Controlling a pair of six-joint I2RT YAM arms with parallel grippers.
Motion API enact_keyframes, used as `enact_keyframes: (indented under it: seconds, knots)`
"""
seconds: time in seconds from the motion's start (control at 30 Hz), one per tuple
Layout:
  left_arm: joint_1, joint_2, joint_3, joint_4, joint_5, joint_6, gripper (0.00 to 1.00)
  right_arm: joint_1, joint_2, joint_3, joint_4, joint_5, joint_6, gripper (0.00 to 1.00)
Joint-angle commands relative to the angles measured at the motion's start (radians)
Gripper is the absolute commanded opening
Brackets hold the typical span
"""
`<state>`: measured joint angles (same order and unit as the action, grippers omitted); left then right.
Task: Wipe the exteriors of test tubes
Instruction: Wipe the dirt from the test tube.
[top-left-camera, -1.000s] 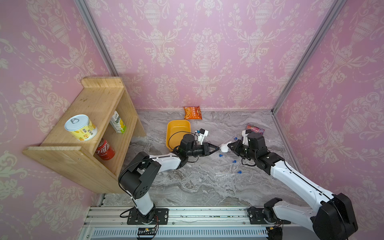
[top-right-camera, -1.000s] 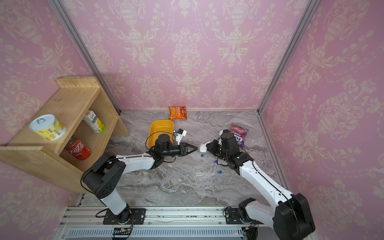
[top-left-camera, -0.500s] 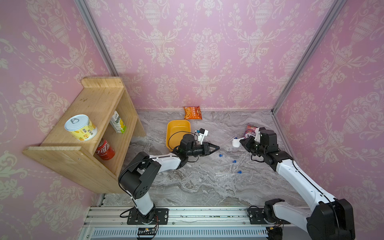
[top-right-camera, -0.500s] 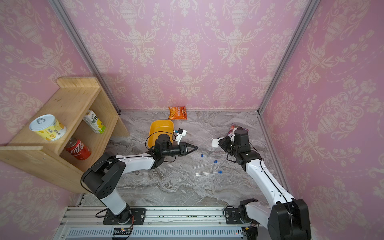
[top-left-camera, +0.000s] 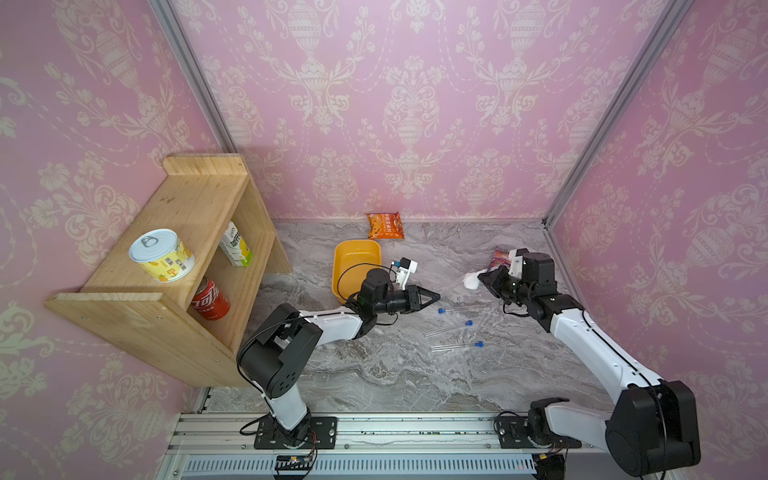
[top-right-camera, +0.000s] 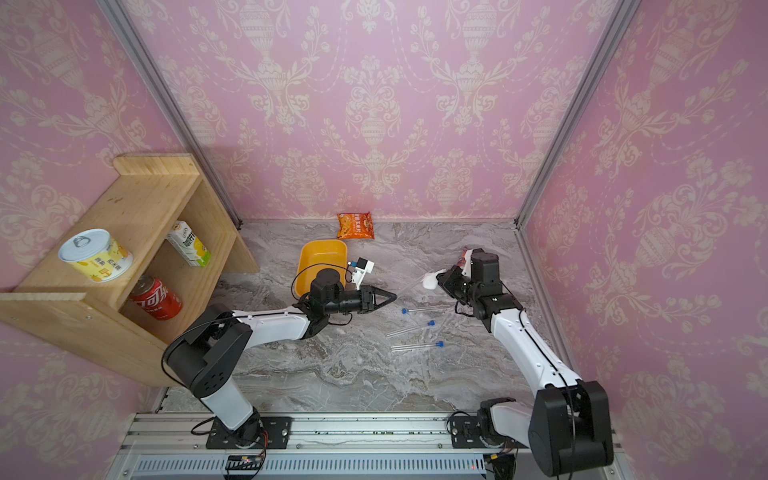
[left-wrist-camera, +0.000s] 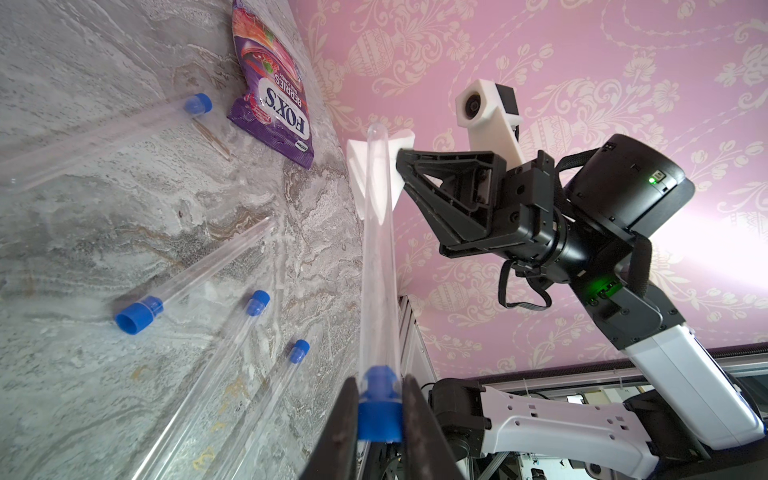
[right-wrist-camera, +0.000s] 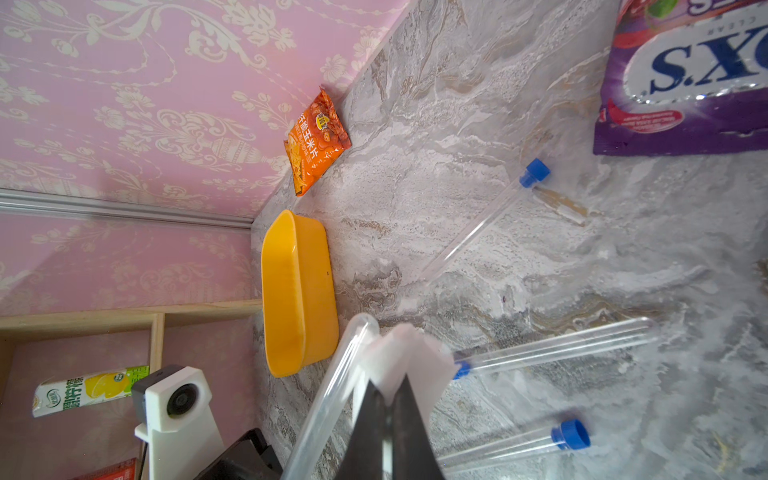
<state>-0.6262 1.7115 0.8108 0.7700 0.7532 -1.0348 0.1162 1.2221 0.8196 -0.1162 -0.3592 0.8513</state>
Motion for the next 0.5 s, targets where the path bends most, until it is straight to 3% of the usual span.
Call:
enact_keyframes:
  seconds: [0.0,0.47]
  knots:
    - [-0.007,0.009,-0.015,0.034,0.008,-0.009,0.2,0.026,0.0,0.032,0.01,-0.029,-0.044,0.0]
    - [-0.006,0.017,-0.015,0.041,0.003,-0.008,0.2,0.172,-0.049,0.011,0.006,0.029,-0.02,0.0]
